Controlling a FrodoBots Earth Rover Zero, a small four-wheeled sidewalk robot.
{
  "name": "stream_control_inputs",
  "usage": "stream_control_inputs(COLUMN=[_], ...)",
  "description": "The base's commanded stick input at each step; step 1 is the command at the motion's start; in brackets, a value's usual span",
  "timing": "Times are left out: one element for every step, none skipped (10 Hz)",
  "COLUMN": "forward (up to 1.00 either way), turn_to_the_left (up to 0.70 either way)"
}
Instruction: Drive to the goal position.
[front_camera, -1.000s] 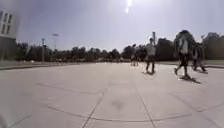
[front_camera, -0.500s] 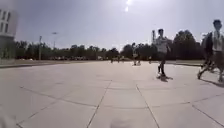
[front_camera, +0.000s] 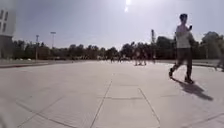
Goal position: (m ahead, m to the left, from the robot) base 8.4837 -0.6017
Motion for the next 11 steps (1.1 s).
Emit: stream_control_inputs(forward=[1.0, 1.0, 1.0, 1.0, 1.0, 1.0, 1.0, 1.0, 1.0, 1.0, 1.0], turn_to_the_left=[0.0, 0.0, 0.0, 0.0, 0.0, 0.0, 0.0, 0.0, 0.0, 0.0, 0.0])
